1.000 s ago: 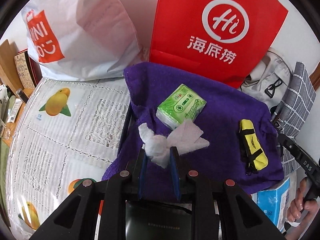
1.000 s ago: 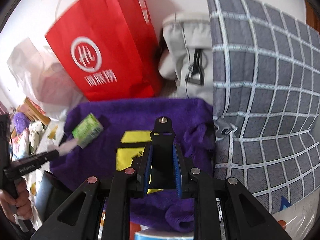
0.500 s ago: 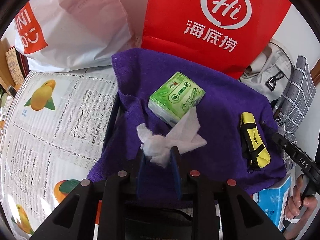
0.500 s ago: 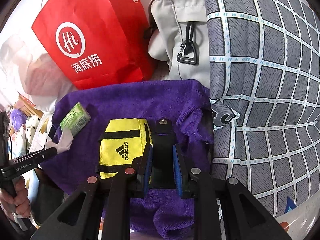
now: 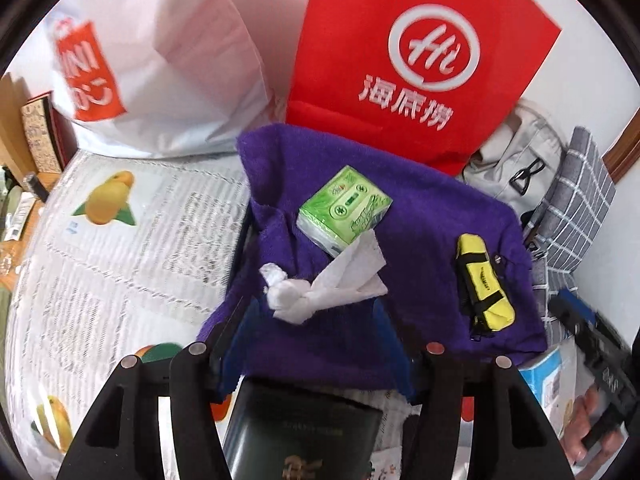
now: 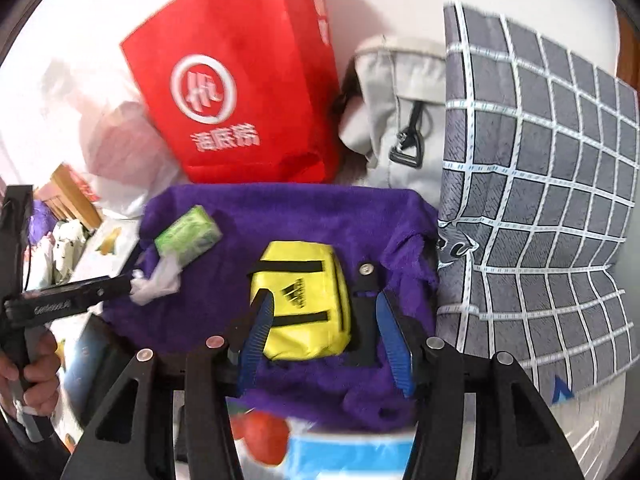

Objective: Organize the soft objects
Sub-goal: 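Open the left tool to drop the tissue onto the towel, then grasp the white gloves with the right tool while the left tool approaches the white foam block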

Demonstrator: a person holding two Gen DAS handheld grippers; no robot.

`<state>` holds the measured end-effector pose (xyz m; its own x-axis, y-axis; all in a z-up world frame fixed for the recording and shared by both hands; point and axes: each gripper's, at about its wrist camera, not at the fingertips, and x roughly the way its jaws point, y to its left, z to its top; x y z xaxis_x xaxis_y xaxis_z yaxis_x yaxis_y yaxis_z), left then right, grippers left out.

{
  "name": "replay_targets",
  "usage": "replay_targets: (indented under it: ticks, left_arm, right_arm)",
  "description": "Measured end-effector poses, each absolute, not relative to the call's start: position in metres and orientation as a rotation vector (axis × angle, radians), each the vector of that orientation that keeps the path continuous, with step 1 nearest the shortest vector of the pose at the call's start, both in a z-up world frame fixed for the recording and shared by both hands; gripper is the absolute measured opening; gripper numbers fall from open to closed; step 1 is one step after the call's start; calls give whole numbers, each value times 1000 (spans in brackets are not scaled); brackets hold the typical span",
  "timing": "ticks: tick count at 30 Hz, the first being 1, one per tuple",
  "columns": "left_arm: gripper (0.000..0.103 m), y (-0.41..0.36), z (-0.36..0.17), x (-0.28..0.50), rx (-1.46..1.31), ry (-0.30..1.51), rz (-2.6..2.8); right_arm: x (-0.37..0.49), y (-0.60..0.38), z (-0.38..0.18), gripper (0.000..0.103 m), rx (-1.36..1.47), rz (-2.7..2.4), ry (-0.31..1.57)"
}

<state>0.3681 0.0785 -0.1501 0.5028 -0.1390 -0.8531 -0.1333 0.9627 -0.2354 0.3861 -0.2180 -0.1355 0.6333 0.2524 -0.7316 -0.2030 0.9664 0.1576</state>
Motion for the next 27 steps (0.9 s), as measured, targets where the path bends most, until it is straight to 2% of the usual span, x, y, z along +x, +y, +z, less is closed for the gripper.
replay_targets:
  ticks: [7, 21, 22, 25, 26, 27]
  left_arm:
    - [57, 84, -131, 326, -322, 989, -22]
    - [57, 89, -135, 225, -349, 984, -77]
    - [57, 89, -137, 220, -347, 989, -80]
    - [57, 92, -140, 205, -346, 995, -63]
    - [57, 93, -141, 200, -350, 992, -60]
    - [57, 95, -142, 196, -355, 992, -60]
  right_arm:
    - [318, -199, -128, 53, 50, 328, 874]
    - [228, -154, -177, 54, -64, 393, 993]
    - [226, -152, -182, 51, -80, 378, 1003]
    - [218, -150, -189, 34, -80, 374, 1012]
    - [215, -152, -188, 20, -80, 375, 1001]
    - [210, -153, -185, 11, -77, 378, 989]
